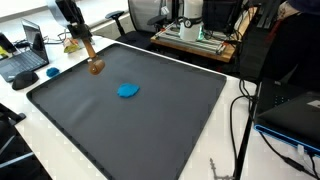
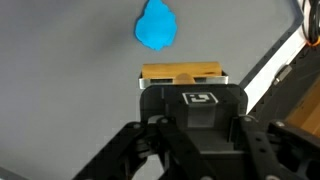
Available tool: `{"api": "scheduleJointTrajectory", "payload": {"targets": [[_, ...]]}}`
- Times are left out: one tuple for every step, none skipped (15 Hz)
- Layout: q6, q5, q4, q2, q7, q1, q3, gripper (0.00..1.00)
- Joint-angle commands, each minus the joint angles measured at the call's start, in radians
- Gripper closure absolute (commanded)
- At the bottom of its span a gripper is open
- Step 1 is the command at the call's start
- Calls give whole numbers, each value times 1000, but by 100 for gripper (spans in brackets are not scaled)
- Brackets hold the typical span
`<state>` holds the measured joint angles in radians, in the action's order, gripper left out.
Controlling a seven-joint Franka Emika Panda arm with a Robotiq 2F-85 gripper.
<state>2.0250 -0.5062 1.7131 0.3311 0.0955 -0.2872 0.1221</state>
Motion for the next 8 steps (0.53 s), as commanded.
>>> {"api": "scheduleJointTrajectory", "payload": {"targets": [[90,-74,56,-38,108,5,23,78],[118,-72,61,-33,154,12,31,78],[145,-65,67,-31,203,19,37,78],[170,-50,70,-25,260,27,43,78],[191,-44,75,-21,310,32,48,78],[189,-34,72,-12,354,34,52,78],[190,-28,72,-5,395,37,56,78],[182,-23,70,3,433,39,61,78]]}}
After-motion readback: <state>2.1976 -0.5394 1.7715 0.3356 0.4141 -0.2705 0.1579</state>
